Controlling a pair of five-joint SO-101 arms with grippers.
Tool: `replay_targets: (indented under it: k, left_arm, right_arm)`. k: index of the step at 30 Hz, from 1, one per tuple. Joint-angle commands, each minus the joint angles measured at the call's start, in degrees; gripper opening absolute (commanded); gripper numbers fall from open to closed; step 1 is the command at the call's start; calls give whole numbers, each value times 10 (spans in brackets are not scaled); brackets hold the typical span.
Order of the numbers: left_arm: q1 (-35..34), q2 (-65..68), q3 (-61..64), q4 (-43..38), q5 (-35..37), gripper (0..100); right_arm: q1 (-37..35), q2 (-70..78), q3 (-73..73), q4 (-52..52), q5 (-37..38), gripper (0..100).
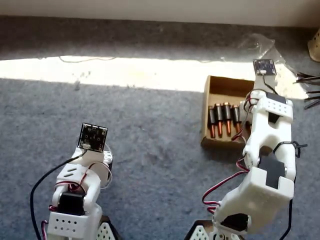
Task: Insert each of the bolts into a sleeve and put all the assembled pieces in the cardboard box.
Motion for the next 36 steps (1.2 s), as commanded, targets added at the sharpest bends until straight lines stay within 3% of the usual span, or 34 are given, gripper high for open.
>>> replay_targets:
  k: [1, 7, 17, 23, 31, 36]
  left_arm:
    - [-3, -6, 13, 1, 4, 6]
    - [-5, -7, 10, 0, 7, 5]
    - [-50, -7, -36, 29, 8, 5]
    - [-34, -7, 0, 27, 6, 5]
    - [-96, -7, 13, 28, 7, 5]
    - [-102, -6, 13, 46, 7, 5]
  right_arm:
    - [-2, -44, -27, 24, 3, 165]
    - [-29, -169, -26, 98, 2, 30]
    - [-84, -417, -22, 183, 2, 26]
    - [-91, -556, 4, 211, 2, 26]
    - [-91, -756, 144, 207, 2, 26]
    - [-91, -876, 223, 207, 2, 26]
